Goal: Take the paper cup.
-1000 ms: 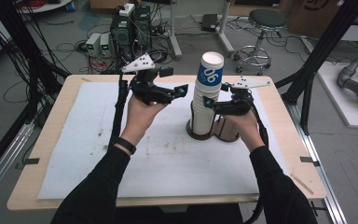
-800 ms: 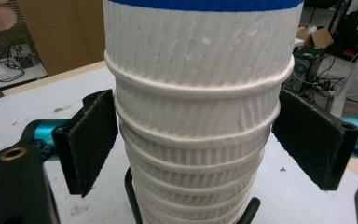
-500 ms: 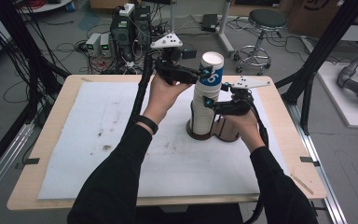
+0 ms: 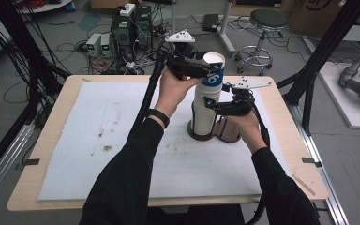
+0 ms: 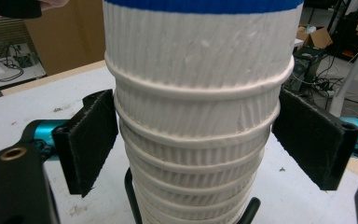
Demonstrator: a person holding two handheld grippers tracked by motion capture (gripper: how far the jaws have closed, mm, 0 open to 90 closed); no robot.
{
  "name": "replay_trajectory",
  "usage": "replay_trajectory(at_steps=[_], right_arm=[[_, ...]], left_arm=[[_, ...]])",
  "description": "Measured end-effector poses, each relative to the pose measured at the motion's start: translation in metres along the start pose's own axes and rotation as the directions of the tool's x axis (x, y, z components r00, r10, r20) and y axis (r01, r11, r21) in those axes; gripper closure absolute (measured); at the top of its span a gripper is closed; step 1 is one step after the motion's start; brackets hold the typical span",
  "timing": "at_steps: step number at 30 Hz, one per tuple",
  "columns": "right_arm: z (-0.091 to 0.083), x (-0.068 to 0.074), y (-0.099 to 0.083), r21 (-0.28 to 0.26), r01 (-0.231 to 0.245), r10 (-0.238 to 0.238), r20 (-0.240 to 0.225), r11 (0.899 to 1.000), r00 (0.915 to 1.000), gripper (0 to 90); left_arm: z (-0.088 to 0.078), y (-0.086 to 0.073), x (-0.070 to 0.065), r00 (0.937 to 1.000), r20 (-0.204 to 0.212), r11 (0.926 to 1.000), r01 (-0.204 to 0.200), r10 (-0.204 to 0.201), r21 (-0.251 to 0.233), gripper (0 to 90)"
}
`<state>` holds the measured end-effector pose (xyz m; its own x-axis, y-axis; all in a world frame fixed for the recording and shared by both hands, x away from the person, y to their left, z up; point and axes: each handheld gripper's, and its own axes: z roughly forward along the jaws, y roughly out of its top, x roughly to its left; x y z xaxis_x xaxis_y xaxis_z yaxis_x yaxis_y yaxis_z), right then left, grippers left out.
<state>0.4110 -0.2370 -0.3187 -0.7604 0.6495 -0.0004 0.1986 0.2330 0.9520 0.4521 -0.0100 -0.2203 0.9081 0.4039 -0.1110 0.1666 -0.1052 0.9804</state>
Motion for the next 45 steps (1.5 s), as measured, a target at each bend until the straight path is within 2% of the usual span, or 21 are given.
replay_trajectory(at_steps=[6,10,18,20,24,28,34,35,38,40,42,45], right_arm=[[0.0,0.0,0.0,0.0,-0.002,0.002,0.001,1.0,1.0,15.0],[0.0,0.0,0.0,-0.001,0.002,-0.002,0.003,1.0,1.0,15.0],[0.0,0.001,0.0,-0.002,0.0,0.0,0.005,1.0,1.0,15.0],[0.0,0.001,0.0,-0.001,0.0,0.0,0.006,1.0,1.0,15.0],[-0.001,0.001,0.0,0.0,-0.002,0.002,0.005,1.0,1.0,15.0],[0.0,0.001,0.0,-0.002,-0.003,0.003,0.006,1.0,1.0,14.9],[0.0,0.002,0.0,-0.001,-0.003,0.003,0.007,1.0,1.0,15.0],[-0.001,0.001,0.0,0.001,-0.004,0.004,0.007,1.0,1.0,15.0],[-0.001,0.001,0.0,0.002,-0.002,0.002,0.007,1.0,1.0,14.9],[-0.001,0.002,0.0,0.004,-0.003,0.003,0.008,1.0,1.0,15.0],[-0.001,0.002,0.0,0.003,0.0,0.0,0.008,1.0,1.0,15.0],[-0.002,0.002,0.001,0.005,0.004,-0.004,0.015,1.0,0.9999,15.0]], left_arm=[[0.0,0.001,-0.001,0.9999,-0.012,1.0,-0.001,0.001,0.002,29.5],[-0.002,0.005,-0.003,0.9998,-0.018,0.9998,-0.007,0.007,-0.016,29.6],[-0.008,0.02,-0.008,0.999,-0.032,0.999,-0.031,0.03,-0.031,29.8],[-0.012,0.028,-0.01,0.9978,-0.038,0.997,-0.056,0.054,-0.053,29.8],[-0.017,0.035,-0.011,0.9977,-0.043,0.9955,-0.055,0.052,-0.077,29.8],[-0.027,0.045,-0.014,0.9955,-0.063,0.9897,-0.078,0.07,-0.121,29.8],[-0.039,0.053,-0.017,0.9934,-0.076,0.984,-0.096,0.085,-0.15,29.8],[-0.045,0.057,-0.018,0.9919,-0.085,0.9811,-0.108,0.095,-0.161,29.8],[-0.056,0.06,-0.019,0.9909,-0.097,0.978,-0.109,0.093,-0.178,29.8],[-0.063,0.061,-0.02,0.989,-0.111,0.9776,-0.117,0.098,-0.175,29.9],[-0.07,0.062,-0.022,0.9857,-0.131,0.9809,-0.125,0.106,-0.149,29.9],[-0.079,0.061,-0.025,0.9838,-0.135,0.979,-0.138,0.118,-0.15,29.8]])
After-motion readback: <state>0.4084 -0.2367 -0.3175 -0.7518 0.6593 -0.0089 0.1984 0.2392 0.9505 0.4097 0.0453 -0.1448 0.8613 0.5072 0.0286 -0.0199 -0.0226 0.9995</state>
